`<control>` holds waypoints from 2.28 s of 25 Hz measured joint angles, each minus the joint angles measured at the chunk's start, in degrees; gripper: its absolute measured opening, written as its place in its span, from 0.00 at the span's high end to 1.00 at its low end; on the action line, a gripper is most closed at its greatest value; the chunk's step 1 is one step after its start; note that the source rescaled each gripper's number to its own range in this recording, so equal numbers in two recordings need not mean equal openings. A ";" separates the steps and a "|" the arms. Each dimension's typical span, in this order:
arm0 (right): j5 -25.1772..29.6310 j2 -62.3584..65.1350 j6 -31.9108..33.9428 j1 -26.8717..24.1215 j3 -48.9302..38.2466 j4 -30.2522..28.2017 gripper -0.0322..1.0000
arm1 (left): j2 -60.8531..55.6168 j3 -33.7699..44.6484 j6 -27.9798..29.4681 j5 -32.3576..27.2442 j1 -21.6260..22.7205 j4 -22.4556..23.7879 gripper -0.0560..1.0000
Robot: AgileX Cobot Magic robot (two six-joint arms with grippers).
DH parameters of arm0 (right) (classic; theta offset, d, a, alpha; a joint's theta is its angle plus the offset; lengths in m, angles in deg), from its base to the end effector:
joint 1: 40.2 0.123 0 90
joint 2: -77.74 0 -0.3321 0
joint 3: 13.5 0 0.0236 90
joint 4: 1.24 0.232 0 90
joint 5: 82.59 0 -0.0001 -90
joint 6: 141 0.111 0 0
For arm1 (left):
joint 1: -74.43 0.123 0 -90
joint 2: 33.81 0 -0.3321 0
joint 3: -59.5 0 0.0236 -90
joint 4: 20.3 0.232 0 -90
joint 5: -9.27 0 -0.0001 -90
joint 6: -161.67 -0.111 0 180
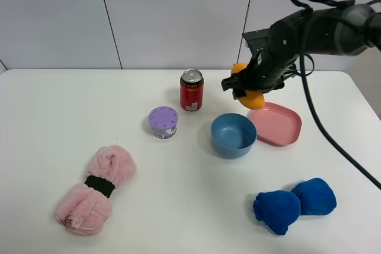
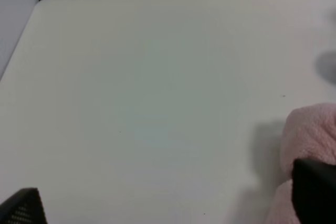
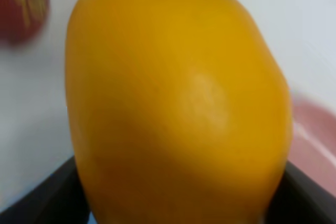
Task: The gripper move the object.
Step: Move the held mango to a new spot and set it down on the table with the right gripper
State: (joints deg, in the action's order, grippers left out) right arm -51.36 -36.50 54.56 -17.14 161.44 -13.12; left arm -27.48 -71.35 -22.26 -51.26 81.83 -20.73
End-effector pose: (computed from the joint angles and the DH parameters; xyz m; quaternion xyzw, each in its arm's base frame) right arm 0.3776 0.1479 0.2373 -0.1347 0.9552 0.0134 0.2634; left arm -0.0521 -0.0075 0.2618 -0.0255 0.8477 0.0486 0.5276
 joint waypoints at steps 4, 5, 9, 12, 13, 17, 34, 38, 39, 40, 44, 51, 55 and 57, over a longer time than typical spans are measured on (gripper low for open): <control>-7.87 -3.57 2.55 -0.43 0.00 -1.02 0.97 | 0.00 0.00 0.00 0.00 0.00 0.00 0.00; -9.55 -4.46 2.72 -0.72 0.00 -1.09 0.97 | 0.00 0.00 0.00 0.00 0.00 0.00 0.00; -14.28 -7.97 3.26 -2.38 0.00 -1.60 0.97 | 0.00 0.00 0.00 0.00 0.00 0.00 0.00; -15.97 -9.57 3.37 -3.48 0.00 -2.23 0.97 | 0.00 0.00 0.00 0.00 0.00 0.00 0.00; -16.53 -9.93 3.56 -3.73 0.00 -2.62 0.97 | 0.00 0.00 0.00 0.00 0.00 0.00 0.00; -16.44 -11.71 3.62 -3.93 2.24 -3.79 0.97 | 0.00 0.00 0.00 0.00 0.00 0.00 0.00; -14.97 -16.12 3.61 -3.93 6.53 -4.63 0.97 | 0.00 0.00 0.00 0.00 0.00 0.00 0.00; -14.84 -16.16 3.61 -3.93 6.53 -6.76 0.97 | 0.00 0.00 0.00 0.00 0.00 0.00 0.00; -14.82 -16.16 3.61 -3.93 6.59 -6.98 0.97 | 0.00 0.00 0.00 0.00 0.00 0.00 0.00; -14.69 -16.16 3.61 -3.93 6.59 -7.13 0.95 | 0.00 0.00 0.00 0.00 0.00 0.00 0.00; -14.75 -16.16 3.56 -3.93 6.65 -7.75 0.33 | 0.00 0.00 0.00 0.00 0.00 0.00 0.00; -14.70 -16.11 3.56 -3.93 6.65 -7.86 0.22 | 0.00 0.00 0.00 0.00 0.00 0.00 0.00; -6.57 -13.86 1.40 -3.93 6.65 -7.92 0.22 | 0.00 0.00 0.00 0.00 0.00 0.00 0.00; 0.83 -11.27 -1.61 -3.93 6.65 -7.92 0.22 | 0.00 0.00 0.00 0.00 0.00 0.00 0.00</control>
State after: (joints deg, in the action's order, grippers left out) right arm -50.52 -47.78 52.94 -21.08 168.09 -21.04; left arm -27.48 -71.35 -22.26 -51.26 81.83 -20.73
